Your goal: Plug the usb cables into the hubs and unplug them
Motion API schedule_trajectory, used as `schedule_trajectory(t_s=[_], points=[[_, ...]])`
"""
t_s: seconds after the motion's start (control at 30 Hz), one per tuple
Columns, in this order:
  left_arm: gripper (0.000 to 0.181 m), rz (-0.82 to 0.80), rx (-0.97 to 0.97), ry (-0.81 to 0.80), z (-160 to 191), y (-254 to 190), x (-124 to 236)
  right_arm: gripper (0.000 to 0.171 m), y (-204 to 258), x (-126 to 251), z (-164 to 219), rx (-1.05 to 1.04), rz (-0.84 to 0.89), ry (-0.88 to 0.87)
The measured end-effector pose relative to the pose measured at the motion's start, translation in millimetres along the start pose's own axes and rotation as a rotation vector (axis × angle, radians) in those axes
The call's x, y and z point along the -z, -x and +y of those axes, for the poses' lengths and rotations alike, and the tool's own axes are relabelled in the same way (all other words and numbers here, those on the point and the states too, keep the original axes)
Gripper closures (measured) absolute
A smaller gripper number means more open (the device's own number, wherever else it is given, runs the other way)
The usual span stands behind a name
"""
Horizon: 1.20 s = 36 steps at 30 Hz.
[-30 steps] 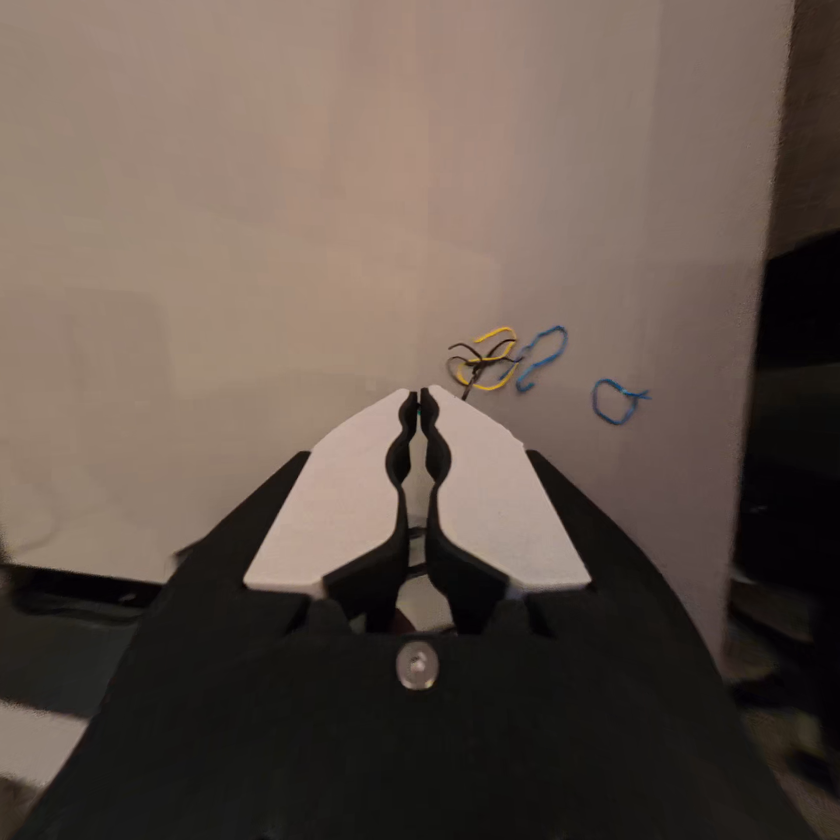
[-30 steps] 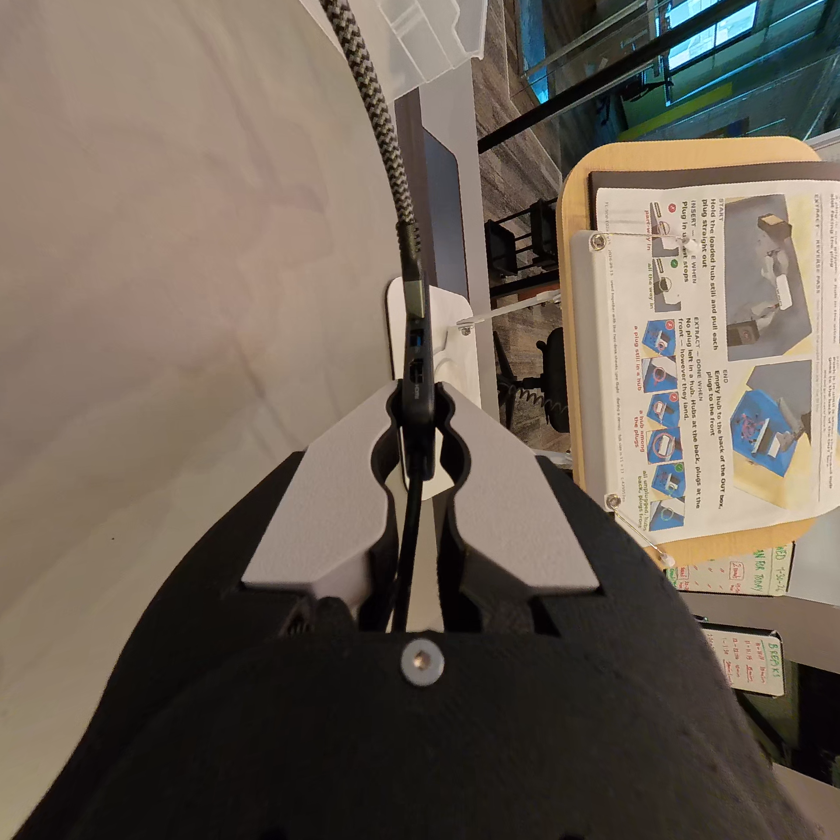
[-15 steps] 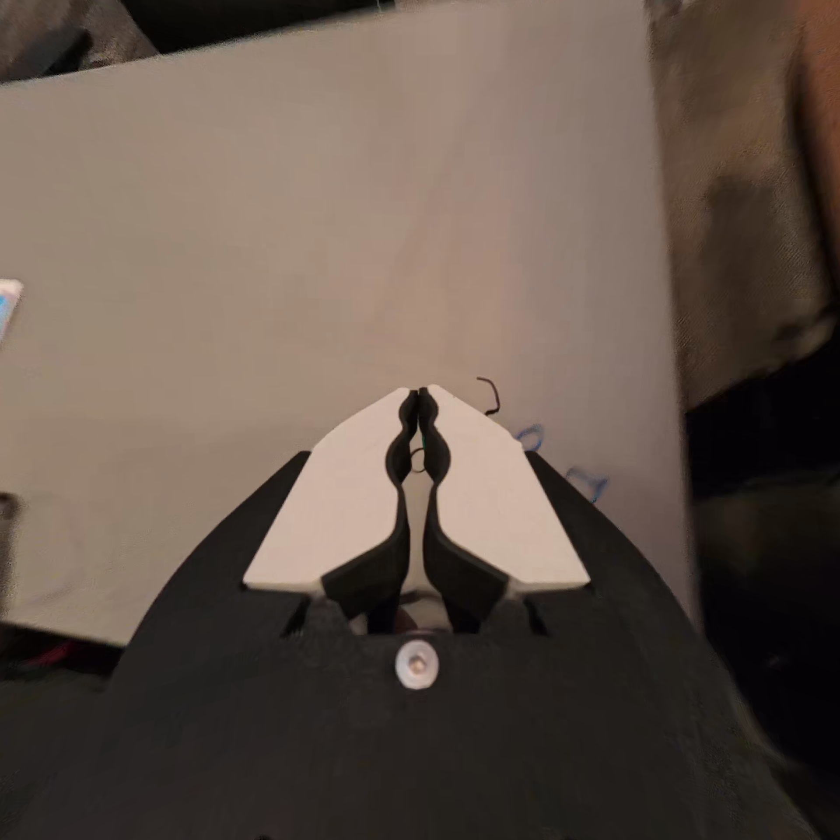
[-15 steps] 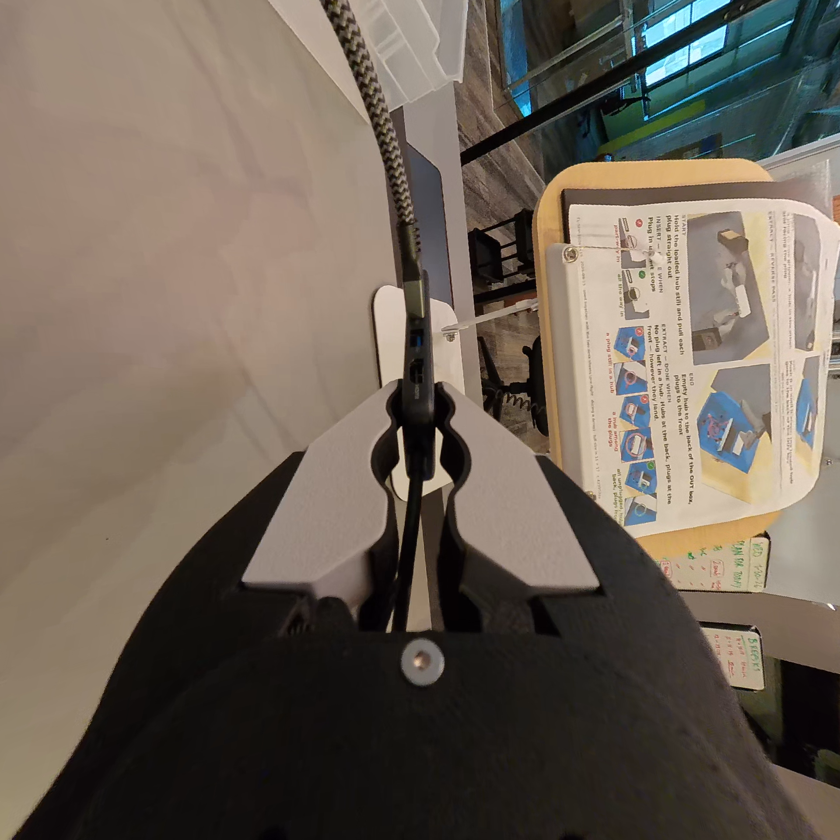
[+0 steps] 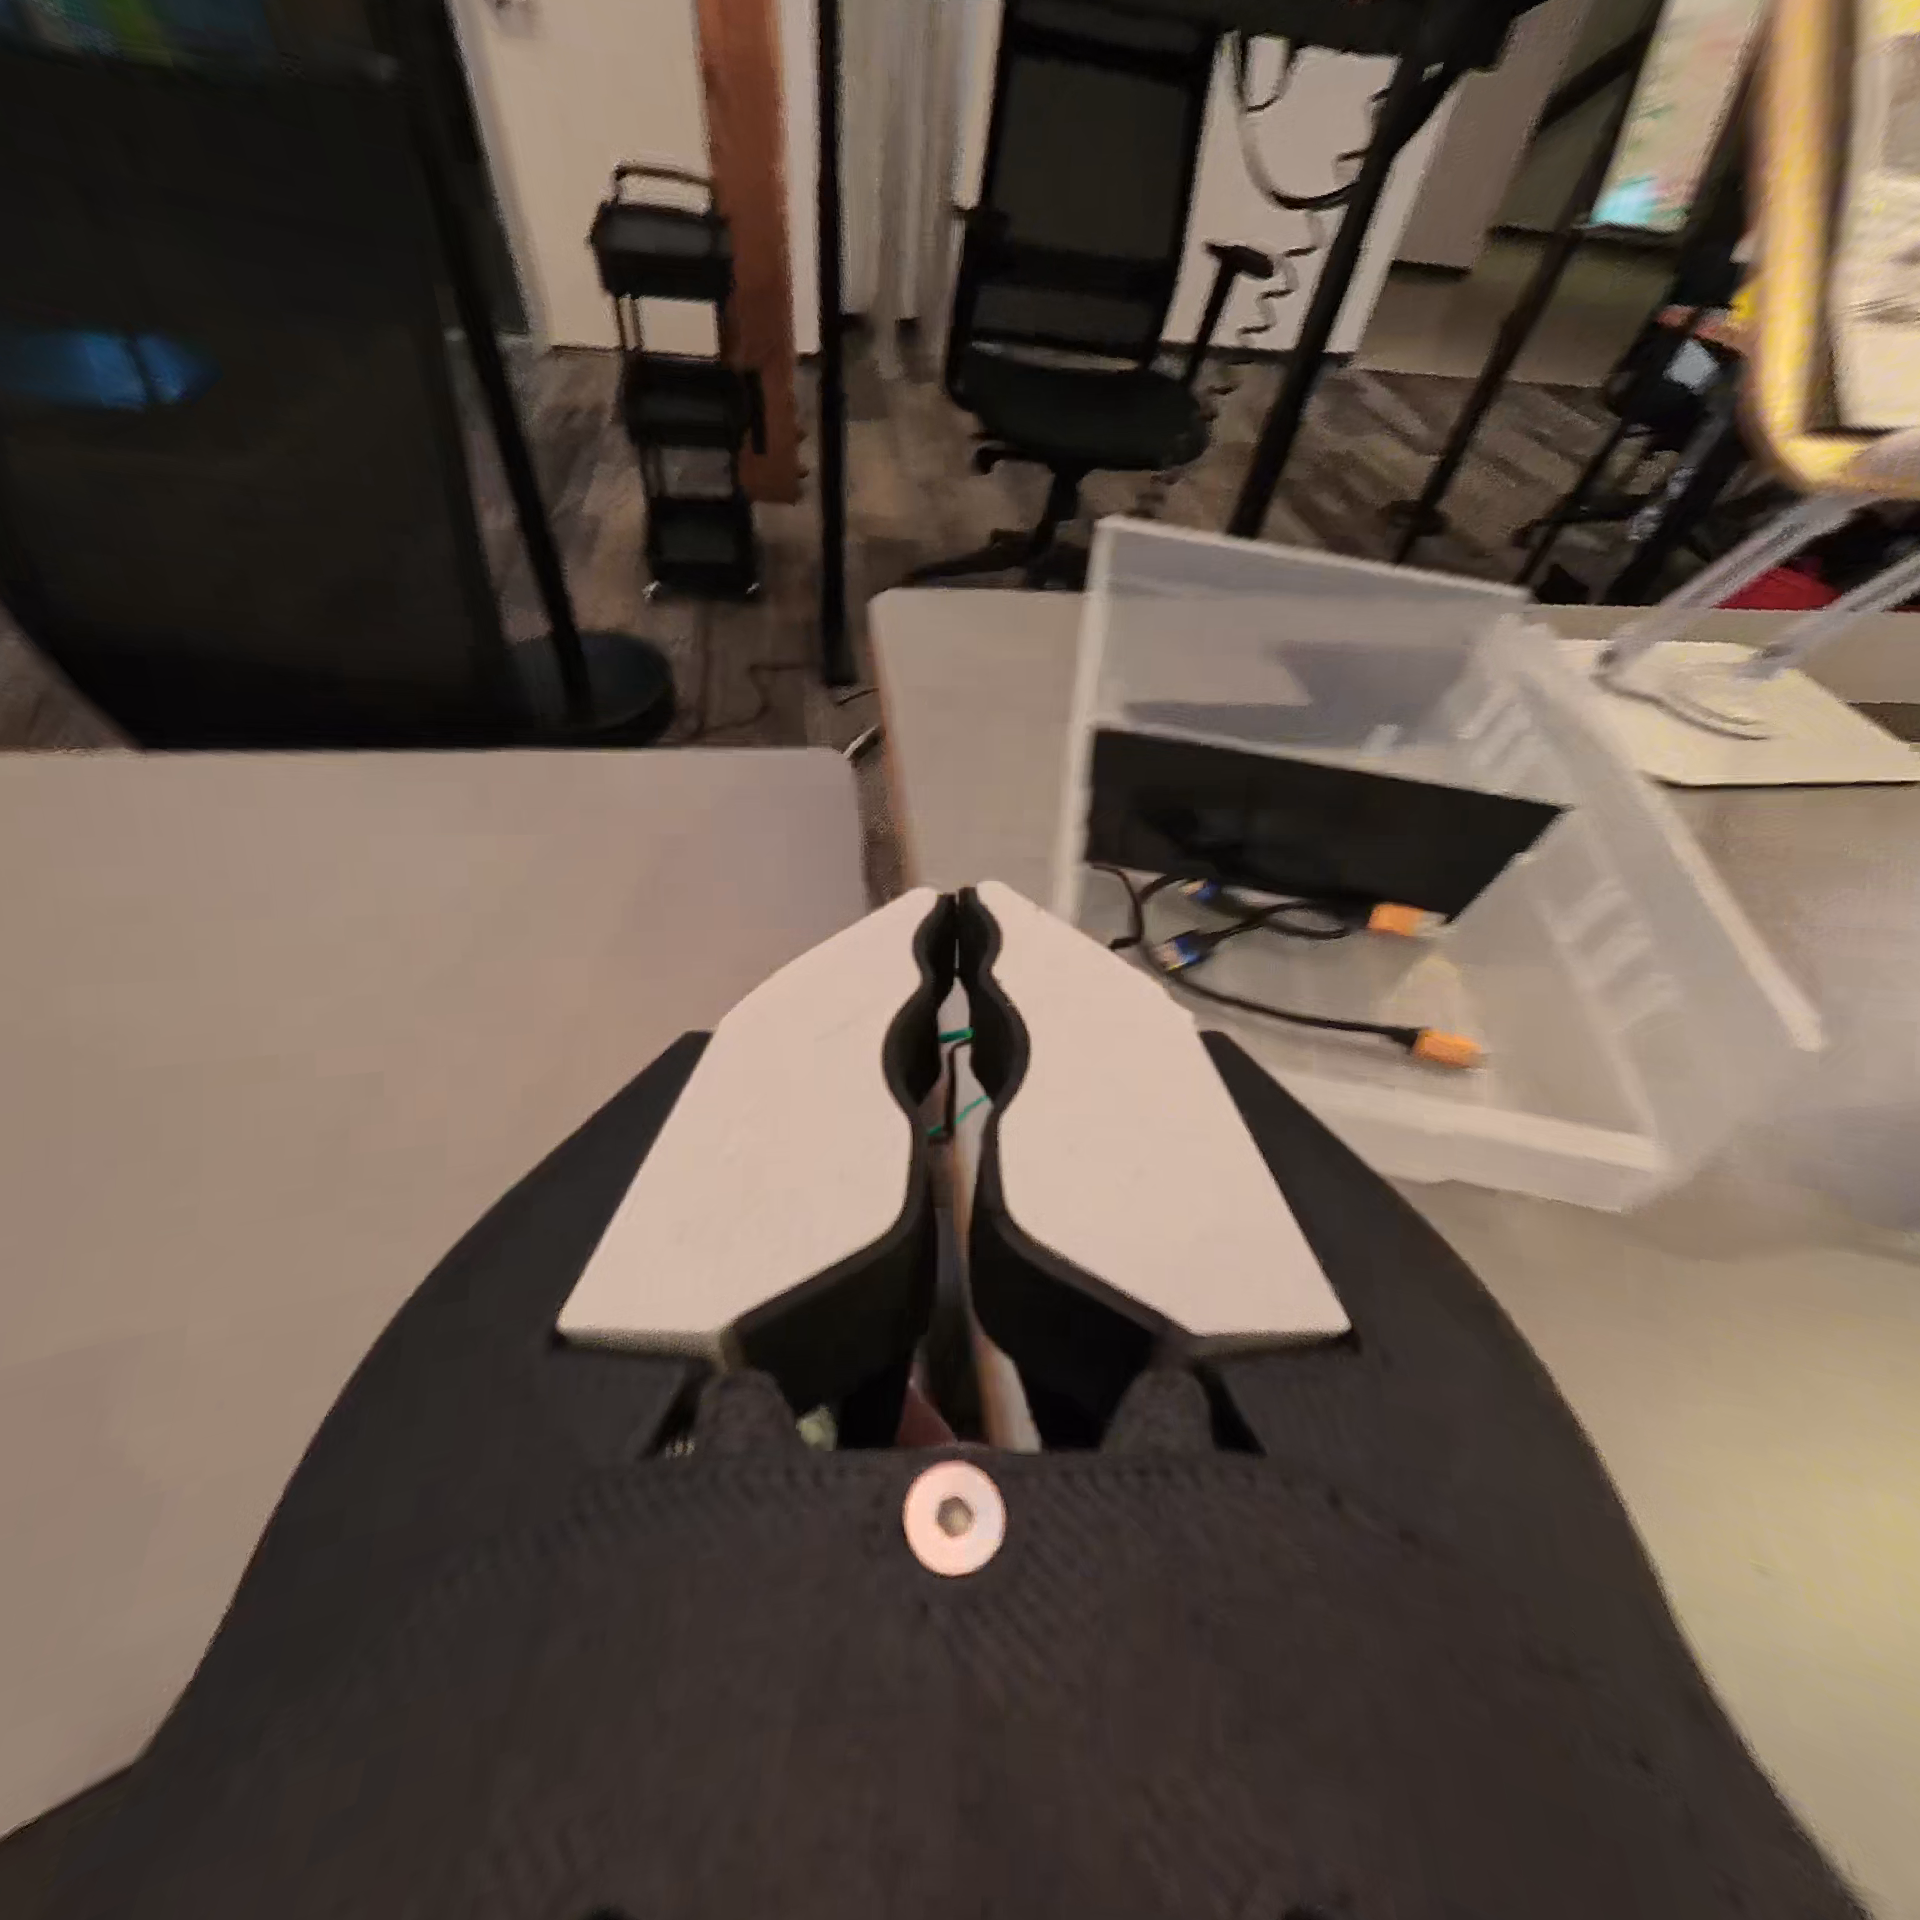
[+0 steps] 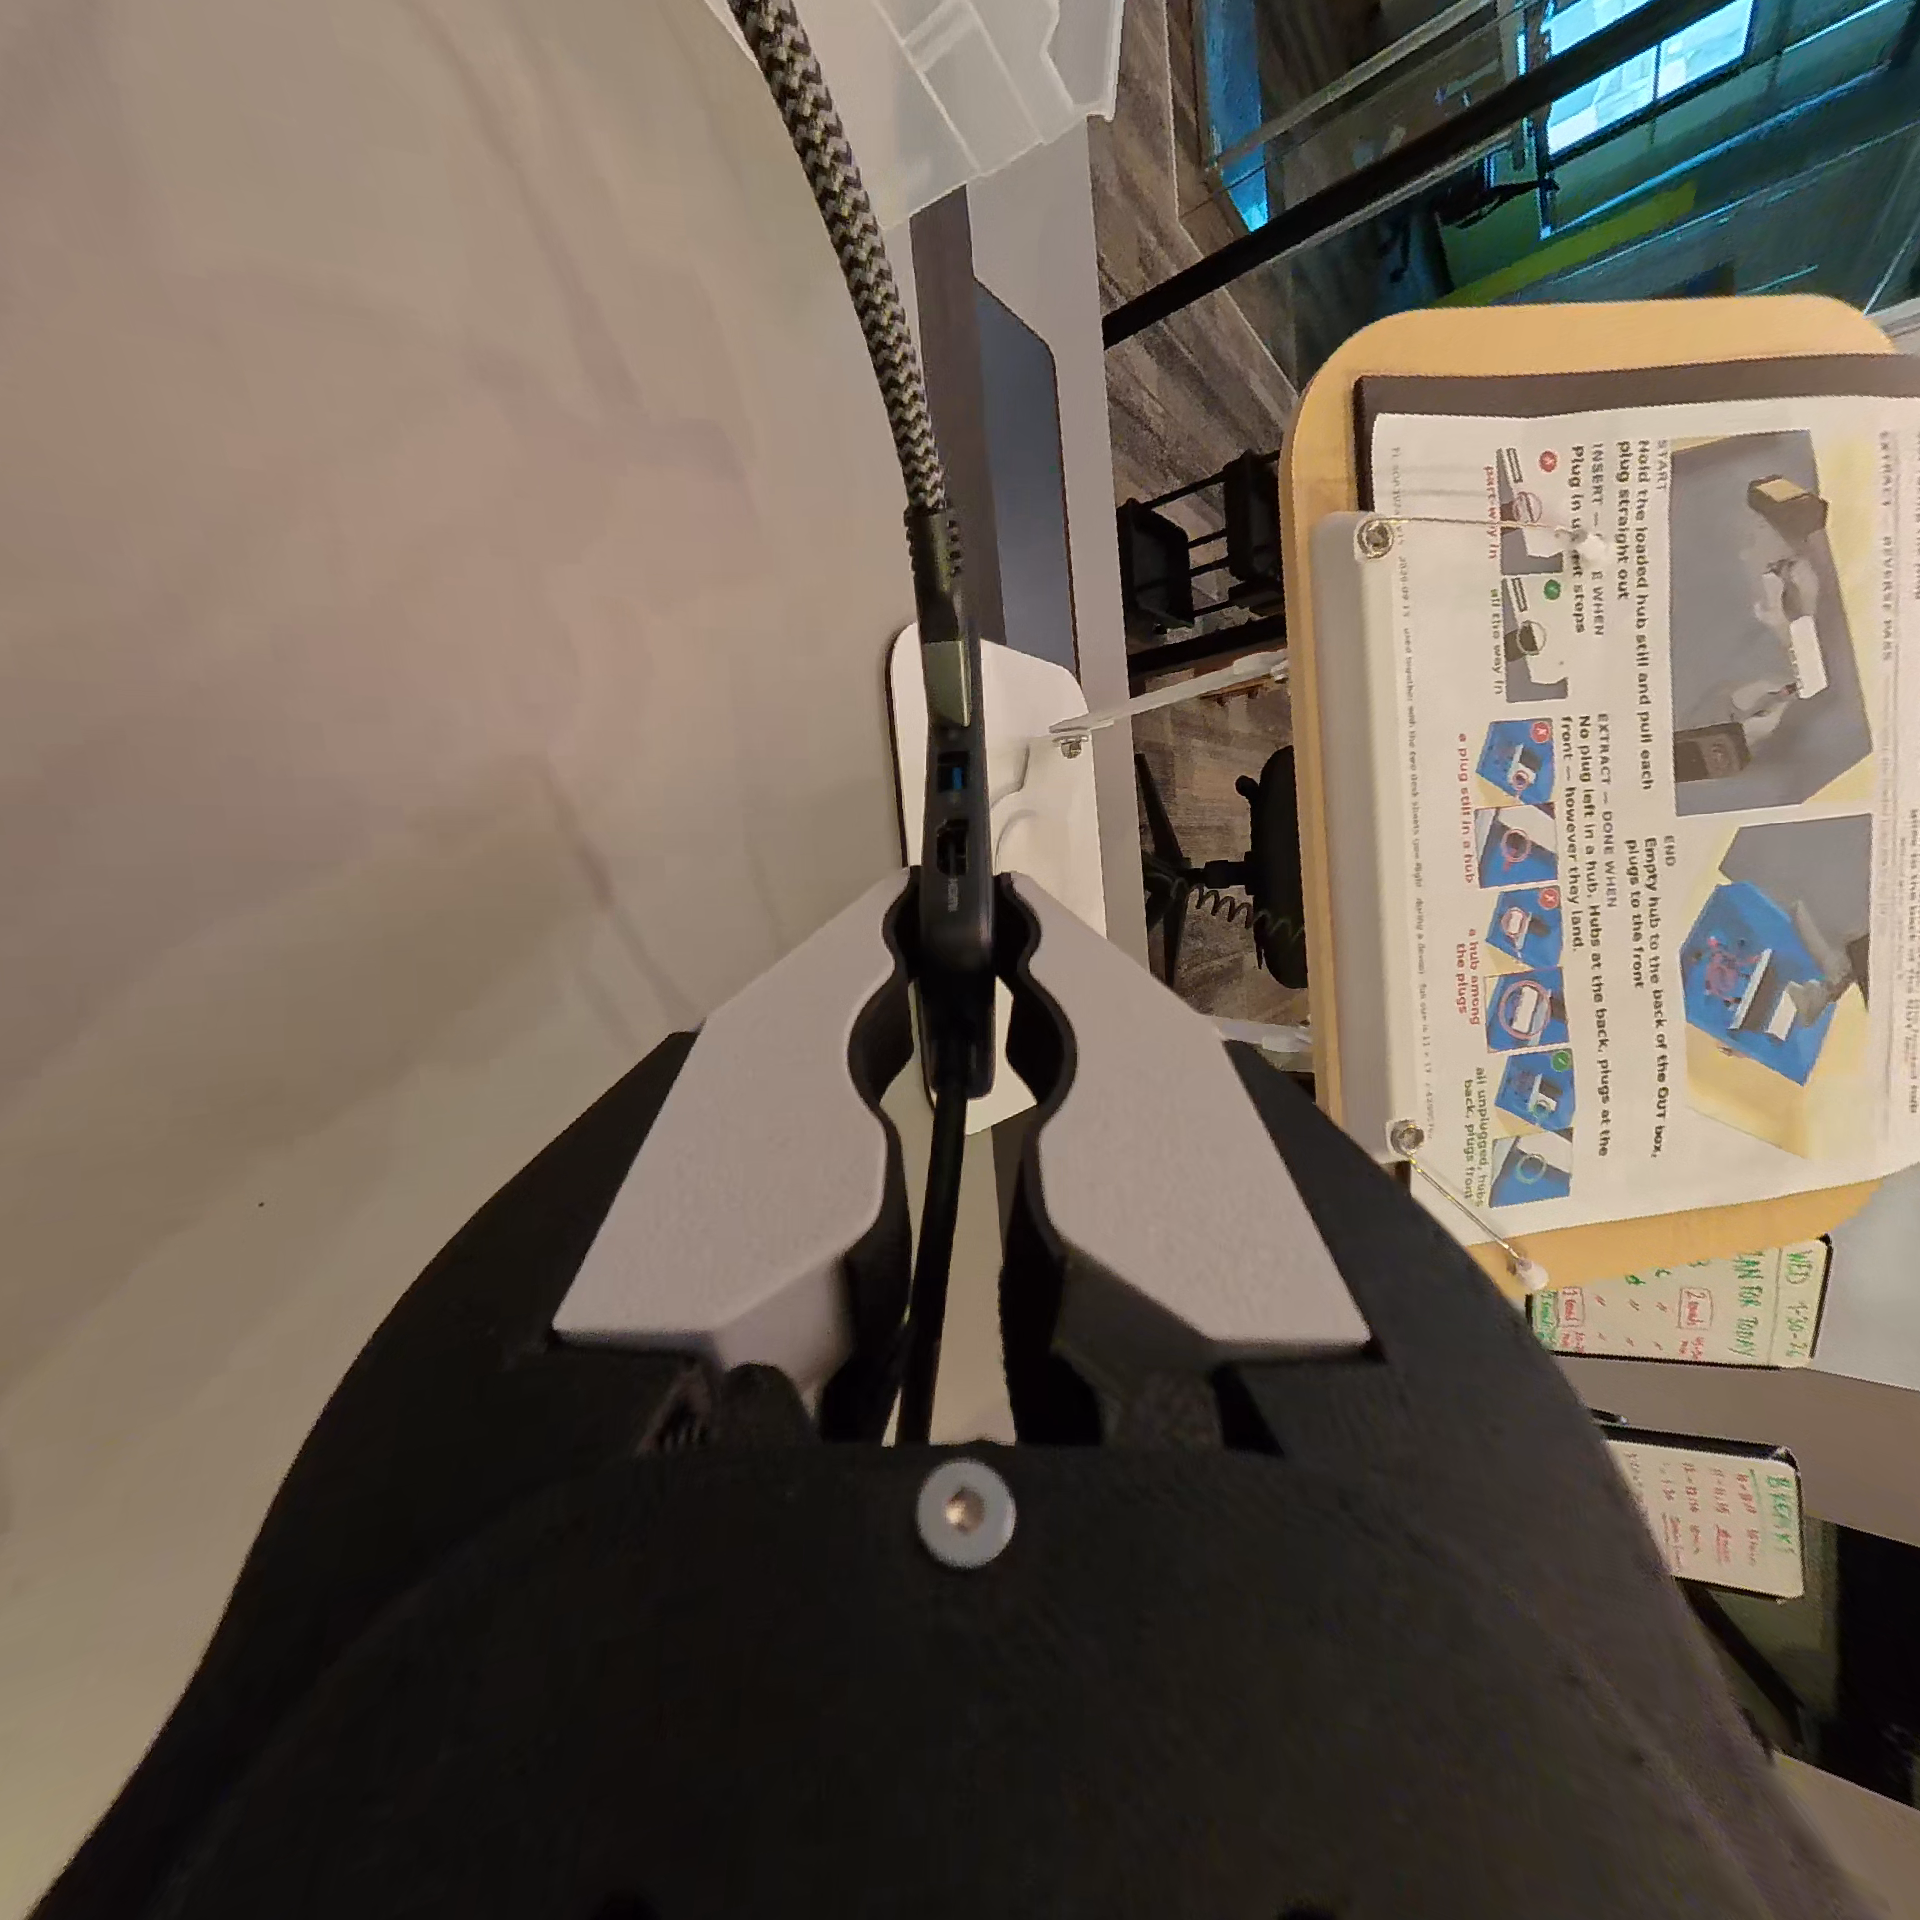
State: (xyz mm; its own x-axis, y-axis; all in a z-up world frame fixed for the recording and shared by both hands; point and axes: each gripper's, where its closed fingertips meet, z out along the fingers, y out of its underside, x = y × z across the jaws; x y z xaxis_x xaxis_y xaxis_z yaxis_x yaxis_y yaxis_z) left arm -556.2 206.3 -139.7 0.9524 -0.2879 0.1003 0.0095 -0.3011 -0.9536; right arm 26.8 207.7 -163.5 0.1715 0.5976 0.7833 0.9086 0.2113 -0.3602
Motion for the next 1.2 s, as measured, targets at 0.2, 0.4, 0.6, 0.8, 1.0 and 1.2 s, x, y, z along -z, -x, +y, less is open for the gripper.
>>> schedule_trajectory(t_s=[0.2,0.4,0.6,0.8,1.0,1.2], points=[[0.181,0.212,-0.131,-0.048,-53.8,-147.8,-9.5,0.162,-0.7,0.1,8.0,-0.017,-0.015,-0.002],[0.181,0.486,-0.237,-0.024,-58.1,-315.0,-37.1,0.162,-1.7,0.8,20.2,-0.038,-0.037,-0.019],[0.181,0.645,-0.325,0.117,-4.1,-427.9,-84.7,0.162,0.7,-2.6,38.6,-0.031,-0.054,-0.013],[0.181,0.692,-0.367,0.314,62.8,-467.3,-129.1,0.162,13.7,-14.7,52.1,-0.001,-0.087,-0.004],[0.168,0.691,-0.396,0.524,126.6,-466.4,-148.1,0.162,23.4,-23.2,65.5,0.028,-0.115,0.027],[0.133,0.676,-0.351,0.482,119.8,-458.5,-157.9,0.162,25.9,-26.6,67.8,0.055,-0.107,0.032]])
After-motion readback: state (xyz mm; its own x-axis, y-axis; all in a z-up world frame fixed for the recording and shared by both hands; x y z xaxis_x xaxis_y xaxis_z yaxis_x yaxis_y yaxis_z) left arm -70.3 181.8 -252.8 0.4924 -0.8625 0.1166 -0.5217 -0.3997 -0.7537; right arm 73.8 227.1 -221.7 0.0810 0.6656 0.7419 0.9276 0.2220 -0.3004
